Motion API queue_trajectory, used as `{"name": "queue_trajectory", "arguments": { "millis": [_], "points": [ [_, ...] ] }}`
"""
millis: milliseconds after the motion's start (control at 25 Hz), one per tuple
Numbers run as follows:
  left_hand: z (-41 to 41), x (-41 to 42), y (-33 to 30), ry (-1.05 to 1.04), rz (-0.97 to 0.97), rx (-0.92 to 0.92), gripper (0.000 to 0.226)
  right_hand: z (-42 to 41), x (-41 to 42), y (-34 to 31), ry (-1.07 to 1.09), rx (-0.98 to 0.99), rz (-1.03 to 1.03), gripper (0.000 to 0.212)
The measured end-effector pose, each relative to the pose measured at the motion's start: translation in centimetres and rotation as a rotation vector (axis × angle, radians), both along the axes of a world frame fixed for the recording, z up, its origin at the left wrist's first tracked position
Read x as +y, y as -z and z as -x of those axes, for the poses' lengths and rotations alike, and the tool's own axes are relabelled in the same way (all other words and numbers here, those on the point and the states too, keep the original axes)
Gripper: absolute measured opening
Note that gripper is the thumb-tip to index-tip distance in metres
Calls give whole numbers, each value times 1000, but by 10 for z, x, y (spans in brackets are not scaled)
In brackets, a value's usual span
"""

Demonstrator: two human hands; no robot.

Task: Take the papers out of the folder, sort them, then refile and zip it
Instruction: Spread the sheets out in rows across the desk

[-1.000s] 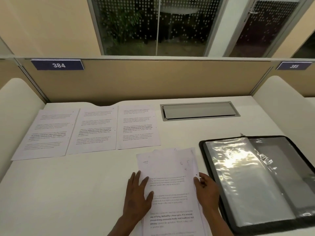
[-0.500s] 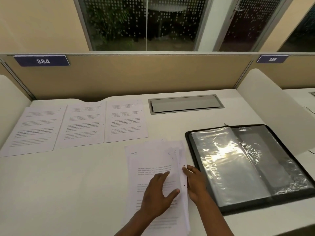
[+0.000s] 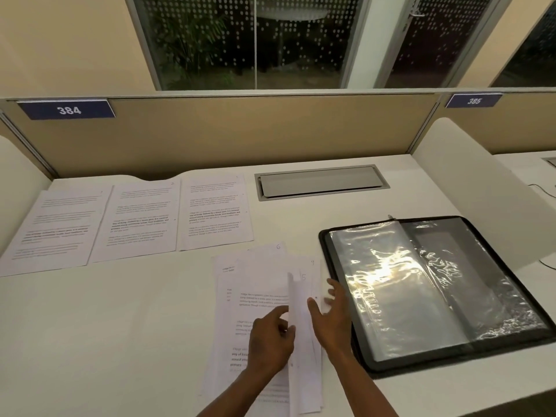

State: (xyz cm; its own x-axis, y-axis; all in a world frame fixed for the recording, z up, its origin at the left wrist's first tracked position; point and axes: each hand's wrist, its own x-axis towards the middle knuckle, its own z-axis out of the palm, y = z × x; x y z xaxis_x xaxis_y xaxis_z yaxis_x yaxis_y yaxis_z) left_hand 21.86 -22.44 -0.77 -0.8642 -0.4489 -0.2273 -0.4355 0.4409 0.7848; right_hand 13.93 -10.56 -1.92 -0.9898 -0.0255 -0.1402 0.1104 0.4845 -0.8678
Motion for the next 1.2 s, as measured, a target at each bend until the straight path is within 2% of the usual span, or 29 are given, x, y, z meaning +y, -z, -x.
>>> {"name": "queue_trajectory", "arguments": {
  "millis": [80,120,240,320,400,480,560,680,800,880,1000,1120,1200],
  "points": [
    [1,3,-5,-107,-56,26,35,-5,1,-6,13,186,-52,45],
    [3,4,-7,-143,-79,53,34,-7,0,-12,12,183,-27,39],
    [9,11,-21,-154,-102,147,29,-6,0,-30,-134,-96,125,43],
    [17,16,-30,-89,-128,194,29,1,3,-33,-271,-225,221,38],
    [26,17,-33,8,-158,193,35,9,6,-36,-337,-252,324,30],
    [34,14,-35,55,-198,194,36,22,12,-37,-333,-245,350,34],
    [40,6,-36,-10,-238,243,32,38,19,-40,-314,-241,335,40],
    [50,-12,-34,-249,-145,276,32,66,28,-49,-326,-272,330,42],
    [66,-40,-35,-358,-109,139,53,100,30,-70,-329,-288,427,38],
    [82,-61,-41,-355,-264,53,68,129,27,-81,-315,-311,508,36],
    [114,-87,-46,-323,-513,79,68,179,13,-84,-253,-310,526,35],
    [154,-105,-46,-325,-566,136,61,229,-8,-77,-202,-283,504,36],
    [182,-113,-49,-372,-525,172,57,255,-23,-68,-220,-265,435,45]
  ]
}}
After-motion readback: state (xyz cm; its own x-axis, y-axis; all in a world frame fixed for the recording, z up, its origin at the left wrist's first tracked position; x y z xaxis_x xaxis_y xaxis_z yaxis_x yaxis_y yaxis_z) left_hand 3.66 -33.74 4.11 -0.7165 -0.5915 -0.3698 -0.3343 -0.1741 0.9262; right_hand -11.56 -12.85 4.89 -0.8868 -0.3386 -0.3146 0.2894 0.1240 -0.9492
